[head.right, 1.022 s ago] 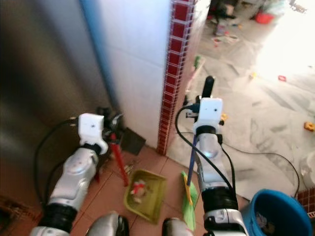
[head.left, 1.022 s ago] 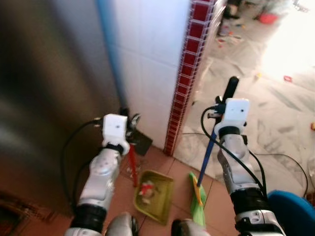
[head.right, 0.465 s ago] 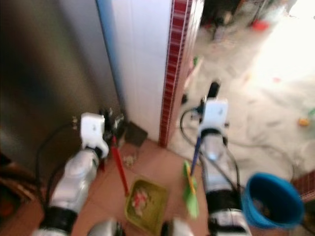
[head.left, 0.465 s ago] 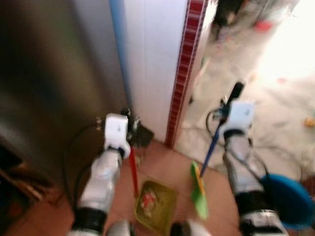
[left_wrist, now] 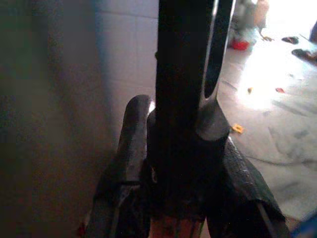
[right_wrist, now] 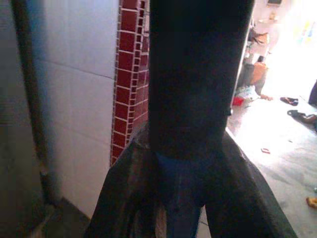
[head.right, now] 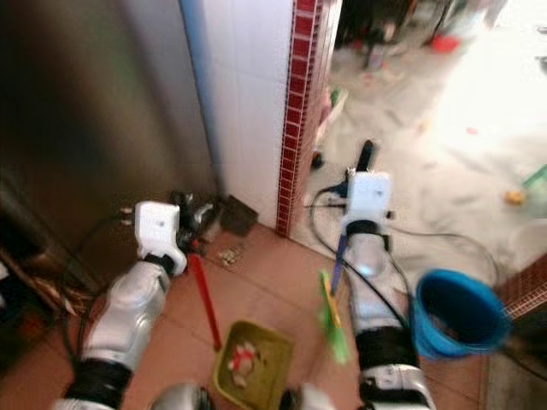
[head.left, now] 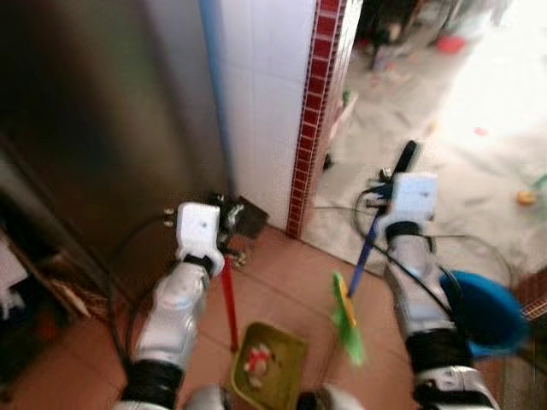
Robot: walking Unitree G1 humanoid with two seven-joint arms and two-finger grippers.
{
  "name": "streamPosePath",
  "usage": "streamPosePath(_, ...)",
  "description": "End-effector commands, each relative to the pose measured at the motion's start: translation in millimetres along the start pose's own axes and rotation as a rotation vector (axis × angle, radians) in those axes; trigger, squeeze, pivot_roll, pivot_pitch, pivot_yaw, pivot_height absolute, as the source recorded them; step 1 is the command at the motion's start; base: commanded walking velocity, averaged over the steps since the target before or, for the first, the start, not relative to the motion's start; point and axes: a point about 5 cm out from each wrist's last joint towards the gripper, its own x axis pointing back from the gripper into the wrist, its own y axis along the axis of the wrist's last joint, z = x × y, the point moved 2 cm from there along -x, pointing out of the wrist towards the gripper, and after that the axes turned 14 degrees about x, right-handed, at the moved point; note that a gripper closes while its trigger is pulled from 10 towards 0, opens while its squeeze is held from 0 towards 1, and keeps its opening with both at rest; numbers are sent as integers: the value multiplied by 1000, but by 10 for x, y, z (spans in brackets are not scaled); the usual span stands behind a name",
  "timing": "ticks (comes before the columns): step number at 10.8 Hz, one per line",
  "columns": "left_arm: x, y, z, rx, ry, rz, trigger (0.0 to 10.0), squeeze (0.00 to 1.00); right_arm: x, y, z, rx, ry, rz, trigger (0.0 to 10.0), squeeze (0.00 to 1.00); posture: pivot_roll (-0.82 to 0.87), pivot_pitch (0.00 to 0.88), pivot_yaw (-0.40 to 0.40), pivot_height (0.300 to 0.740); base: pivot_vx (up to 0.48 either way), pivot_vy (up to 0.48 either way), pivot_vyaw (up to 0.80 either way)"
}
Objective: Sweep floor
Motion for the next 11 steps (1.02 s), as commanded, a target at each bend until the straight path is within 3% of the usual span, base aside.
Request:
streamPosePath(1, -29, 136, -54, -4, -22, -51, 10000, 0, -17, 3, -17, -1, -4, 5, 10000, 0, -29, 0, -4, 740, -266, 0, 0)
streamPosePath(5, -43, 201, 5, 34, 14, -73, 10000, 0, -1, -17, -50, 2, -15, 12, 10000, 0, -33, 0, 2, 740, 0, 0, 0)
streamPosePath(11, -102, 360, 79, 73, 23, -81, 10000, 0, -14, -18, -57, 2, -17, 19, 10000, 0, -42, 0, 7, 740, 0, 0, -779)
